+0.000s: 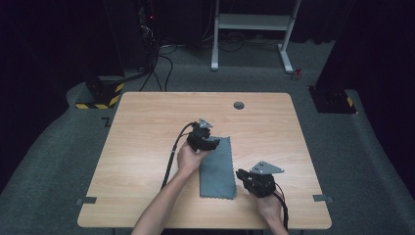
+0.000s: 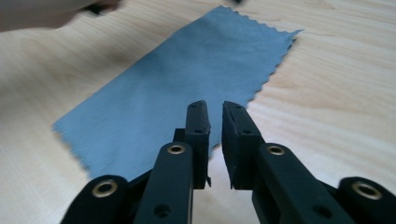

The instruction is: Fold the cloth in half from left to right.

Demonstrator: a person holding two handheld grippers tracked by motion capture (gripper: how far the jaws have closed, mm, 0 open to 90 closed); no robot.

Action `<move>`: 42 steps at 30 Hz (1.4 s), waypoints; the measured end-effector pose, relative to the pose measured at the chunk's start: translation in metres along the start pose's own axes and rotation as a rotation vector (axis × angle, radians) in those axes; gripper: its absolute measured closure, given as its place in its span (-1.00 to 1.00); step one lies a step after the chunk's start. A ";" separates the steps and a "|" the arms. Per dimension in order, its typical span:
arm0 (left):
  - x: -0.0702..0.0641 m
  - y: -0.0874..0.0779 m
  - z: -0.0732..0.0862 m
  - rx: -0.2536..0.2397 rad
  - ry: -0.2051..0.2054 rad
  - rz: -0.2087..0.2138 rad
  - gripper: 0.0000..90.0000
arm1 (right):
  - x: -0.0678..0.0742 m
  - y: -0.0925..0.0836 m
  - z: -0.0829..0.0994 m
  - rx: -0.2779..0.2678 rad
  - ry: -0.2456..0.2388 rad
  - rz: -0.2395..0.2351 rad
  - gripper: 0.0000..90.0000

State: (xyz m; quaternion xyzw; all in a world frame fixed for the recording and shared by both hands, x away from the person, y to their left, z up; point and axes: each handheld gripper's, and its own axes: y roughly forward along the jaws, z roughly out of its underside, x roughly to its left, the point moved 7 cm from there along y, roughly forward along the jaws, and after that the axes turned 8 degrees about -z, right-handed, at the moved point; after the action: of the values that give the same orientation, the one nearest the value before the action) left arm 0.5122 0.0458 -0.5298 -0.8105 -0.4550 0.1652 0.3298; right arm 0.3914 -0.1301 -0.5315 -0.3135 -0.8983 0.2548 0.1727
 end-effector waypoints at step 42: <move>-0.036 -0.056 0.097 -0.011 0.094 0.066 -0.13 | 0.003 0.056 -0.013 0.110 -0.124 -0.090 0.46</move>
State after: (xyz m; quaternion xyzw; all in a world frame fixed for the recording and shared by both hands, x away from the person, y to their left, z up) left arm 0.4034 0.0734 -0.5631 -0.8337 -0.4129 0.1355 0.3406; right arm 0.4218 -0.0857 -0.5518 -0.2464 -0.9052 0.3144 0.1450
